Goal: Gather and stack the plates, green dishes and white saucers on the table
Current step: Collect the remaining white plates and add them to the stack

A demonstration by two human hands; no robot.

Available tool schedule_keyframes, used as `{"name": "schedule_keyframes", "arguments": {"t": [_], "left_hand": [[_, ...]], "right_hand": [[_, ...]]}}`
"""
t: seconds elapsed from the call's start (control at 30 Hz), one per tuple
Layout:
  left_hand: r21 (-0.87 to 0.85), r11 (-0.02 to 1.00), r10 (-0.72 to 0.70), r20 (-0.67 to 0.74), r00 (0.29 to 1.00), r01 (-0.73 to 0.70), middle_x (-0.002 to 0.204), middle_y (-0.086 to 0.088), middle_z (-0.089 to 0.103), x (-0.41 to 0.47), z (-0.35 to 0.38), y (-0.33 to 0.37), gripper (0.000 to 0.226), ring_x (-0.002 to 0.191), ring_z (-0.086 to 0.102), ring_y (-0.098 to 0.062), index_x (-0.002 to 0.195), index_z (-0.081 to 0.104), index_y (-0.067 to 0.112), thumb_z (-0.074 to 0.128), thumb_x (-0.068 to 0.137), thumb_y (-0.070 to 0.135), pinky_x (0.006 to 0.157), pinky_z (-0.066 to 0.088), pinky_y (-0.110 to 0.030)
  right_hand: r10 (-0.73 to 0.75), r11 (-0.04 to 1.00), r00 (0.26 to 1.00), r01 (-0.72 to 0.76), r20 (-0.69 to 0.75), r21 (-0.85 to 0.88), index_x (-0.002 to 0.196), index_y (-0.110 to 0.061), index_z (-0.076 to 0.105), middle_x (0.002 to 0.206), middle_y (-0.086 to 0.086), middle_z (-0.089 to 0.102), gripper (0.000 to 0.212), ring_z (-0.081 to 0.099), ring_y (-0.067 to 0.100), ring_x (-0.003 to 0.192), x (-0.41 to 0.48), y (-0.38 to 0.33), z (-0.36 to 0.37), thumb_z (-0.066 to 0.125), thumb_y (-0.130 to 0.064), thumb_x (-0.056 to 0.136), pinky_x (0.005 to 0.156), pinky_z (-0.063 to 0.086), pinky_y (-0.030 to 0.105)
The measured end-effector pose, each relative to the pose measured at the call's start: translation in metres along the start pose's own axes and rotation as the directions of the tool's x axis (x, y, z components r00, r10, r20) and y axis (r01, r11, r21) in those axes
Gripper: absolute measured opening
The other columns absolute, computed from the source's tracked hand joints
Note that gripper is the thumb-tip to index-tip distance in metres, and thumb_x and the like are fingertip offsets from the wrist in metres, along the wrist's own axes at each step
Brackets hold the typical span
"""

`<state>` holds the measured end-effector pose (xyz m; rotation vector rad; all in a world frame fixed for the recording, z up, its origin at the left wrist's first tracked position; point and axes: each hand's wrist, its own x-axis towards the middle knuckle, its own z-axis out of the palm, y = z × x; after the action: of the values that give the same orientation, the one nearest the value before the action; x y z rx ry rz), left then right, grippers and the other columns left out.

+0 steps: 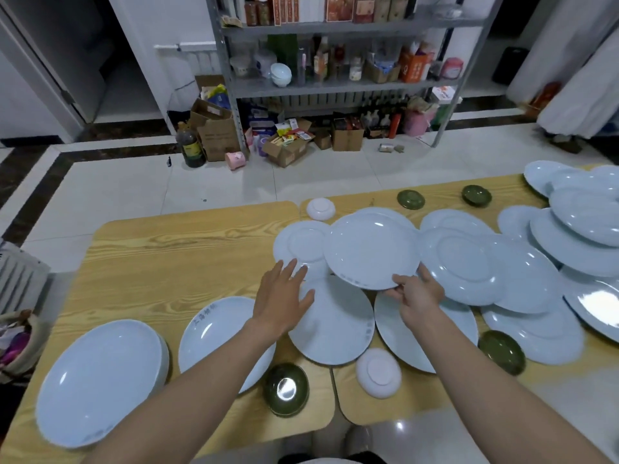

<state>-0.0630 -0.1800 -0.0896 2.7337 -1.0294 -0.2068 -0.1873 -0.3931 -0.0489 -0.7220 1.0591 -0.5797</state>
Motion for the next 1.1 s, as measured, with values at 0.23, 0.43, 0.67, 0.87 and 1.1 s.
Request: {"name": "schedule_keyframes", "arguments": {"t": [0.23, 0.43, 0.67, 0.87, 1.1], "left_hand": [[0.135, 0.991, -0.011, 0.028, 1.0, 0.007, 0.166, -0.002, 0.011, -0.035, 0.014, 0.033, 0.061, 0.152, 0.007, -0.024, 0.156, 0.025, 0.025, 0.033, 0.101, 0.051, 0.121, 0.007, -0.041], [0.176, 0.977, -0.131, 0.052, 0.99, 0.12, 0.166, -0.002, 0.011, -0.068, 0.023, 0.073, 0.061, 0.152, 0.007, -0.025, 0.156, 0.024, 0.024, 0.032, 0.101, 0.05, 0.12, 0.008, -0.043], [0.19, 0.956, -0.239, 0.056, 0.969, 0.225, 0.165, -0.003, 0.013, -0.1, 0.044, 0.119, 0.06, 0.152, 0.008, -0.025, 0.155, 0.026, 0.024, 0.033, 0.101, 0.051, 0.122, 0.011, -0.043], [0.184, 0.946, -0.285, 0.078, 0.955, 0.267, 0.165, -0.004, 0.013, -0.101, 0.055, 0.129, 0.06, 0.152, 0.009, -0.026, 0.155, 0.026, 0.024, 0.032, 0.102, 0.051, 0.121, 0.013, -0.043], [0.066, 0.913, -0.408, 0.092, 0.908, 0.404, 0.159, -0.012, 0.029, -0.096, 0.071, 0.123, 0.056, 0.143, 0.03, -0.031, 0.15, 0.037, 0.024, 0.039, 0.1, 0.05, 0.111, 0.032, -0.043]], "right_hand": [[-0.022, 0.998, 1.0, 0.022, 0.01, 0.062, 0.143, -0.013, 0.052, 0.125, 0.013, 0.062, 0.075, 0.066, 0.037, 0.1, -0.005, -0.012, -0.031, 0.058, 0.025, 0.078, 0.059, 0.062, 0.043], [0.03, 0.999, 0.992, -0.034, 0.121, 0.032, 0.138, -0.017, 0.056, 0.126, 0.008, 0.064, 0.071, 0.067, 0.035, 0.104, -0.013, -0.016, -0.058, 0.058, 0.023, 0.08, 0.06, 0.061, 0.04], [0.114, 0.993, 0.972, -0.112, 0.208, -0.021, 0.143, -0.019, 0.052, 0.121, 0.007, 0.066, 0.074, 0.069, 0.029, 0.096, -0.021, -0.02, -0.089, 0.055, 0.022, 0.082, 0.062, 0.061, 0.042], [0.132, 0.991, 0.966, -0.132, 0.223, -0.016, 0.14, -0.02, 0.055, 0.121, 0.008, 0.067, 0.072, 0.068, 0.032, 0.1, -0.02, -0.027, -0.098, 0.055, 0.022, 0.082, 0.064, 0.062, 0.043], [0.117, 0.993, 0.971, -0.12, 0.211, 0.002, 0.139, -0.021, 0.055, 0.115, 0.007, 0.067, 0.07, 0.068, 0.033, 0.102, -0.015, -0.034, -0.097, 0.054, 0.022, 0.084, 0.062, 0.062, 0.041]]}}
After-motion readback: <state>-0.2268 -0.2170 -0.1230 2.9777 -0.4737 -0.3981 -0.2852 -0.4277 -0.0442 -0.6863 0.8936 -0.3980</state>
